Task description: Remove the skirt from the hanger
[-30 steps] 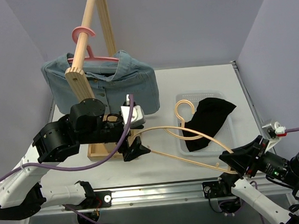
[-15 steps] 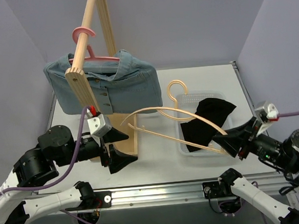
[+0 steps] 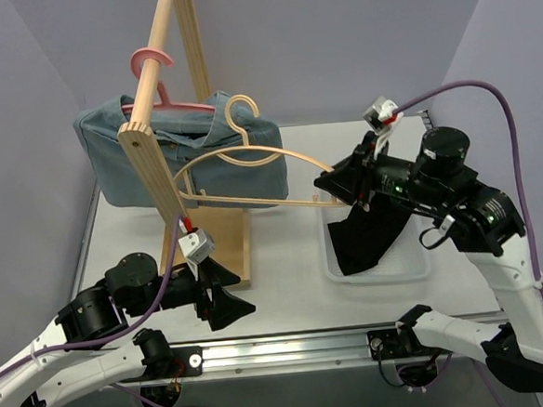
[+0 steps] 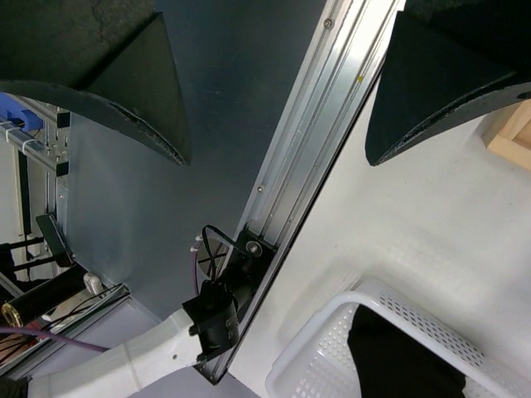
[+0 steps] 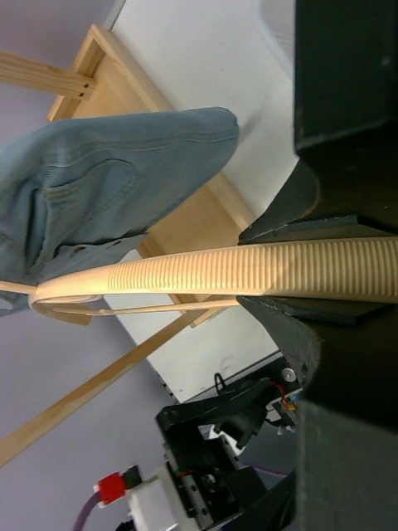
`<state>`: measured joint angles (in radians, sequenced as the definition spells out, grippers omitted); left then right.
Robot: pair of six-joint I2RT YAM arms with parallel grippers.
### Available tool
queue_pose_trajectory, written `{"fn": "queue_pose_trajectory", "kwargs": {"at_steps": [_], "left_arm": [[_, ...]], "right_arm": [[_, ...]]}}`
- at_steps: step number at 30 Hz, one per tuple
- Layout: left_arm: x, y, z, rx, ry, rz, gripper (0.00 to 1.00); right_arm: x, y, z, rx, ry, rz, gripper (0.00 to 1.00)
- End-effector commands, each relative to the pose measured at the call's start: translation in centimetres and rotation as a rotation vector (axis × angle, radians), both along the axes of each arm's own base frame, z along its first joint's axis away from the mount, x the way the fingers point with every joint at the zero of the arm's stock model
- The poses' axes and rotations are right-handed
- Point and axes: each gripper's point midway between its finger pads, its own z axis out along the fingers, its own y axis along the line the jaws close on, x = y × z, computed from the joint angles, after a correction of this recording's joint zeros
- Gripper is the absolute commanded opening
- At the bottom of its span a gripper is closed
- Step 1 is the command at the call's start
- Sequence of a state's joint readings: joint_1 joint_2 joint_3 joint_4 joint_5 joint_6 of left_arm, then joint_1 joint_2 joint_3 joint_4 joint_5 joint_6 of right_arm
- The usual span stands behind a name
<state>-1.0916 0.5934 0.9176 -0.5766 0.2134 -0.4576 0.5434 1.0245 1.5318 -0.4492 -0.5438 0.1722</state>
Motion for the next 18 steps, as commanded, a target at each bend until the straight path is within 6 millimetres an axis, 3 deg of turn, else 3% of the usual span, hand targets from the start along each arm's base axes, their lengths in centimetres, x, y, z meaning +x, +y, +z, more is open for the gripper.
{"fn": "queue_pose_trajectory", "kwargs": {"at_steps": [1, 7, 13, 15, 17, 18], "left_arm": [[-0.3, -0.7, -0.4, -0.010, 0.031, -0.019, 0.94], [-0.6, -0.9, -0.6, -0.019, 0.034, -0.040, 0.94], [-0.9, -1.7, -1.7, -0.030, 0.075, -0.064, 0.94], [-0.9, -1.8, -2.1, -0.032, 0.089, -0.064, 0.94], [-0.9, -2.0, -2.8, -0.031, 0.098, -0.062, 0.94], [-0.8, -2.1, -3.0, -0.025, 0.105, -0.062, 0.94]], "right_arm": [[0.4, 1.9, 6.0, 0.090, -0.190, 0.082, 0.00], [2.8, 7.5, 4.1, 0.019, -0.167, 0.100, 0.00], [4.6, 11.1, 2.2, -0.023, -0.154, 0.139, 0.00], [4.6, 11.9, 3.1, -0.007, -0.172, 0.161, 0.00], [5.2, 13.1, 2.7, -0.013, -0.160, 0.184, 0.00], [5.0, 13.5, 4.0, 0.001, -0.176, 0.197, 0.00]]}}
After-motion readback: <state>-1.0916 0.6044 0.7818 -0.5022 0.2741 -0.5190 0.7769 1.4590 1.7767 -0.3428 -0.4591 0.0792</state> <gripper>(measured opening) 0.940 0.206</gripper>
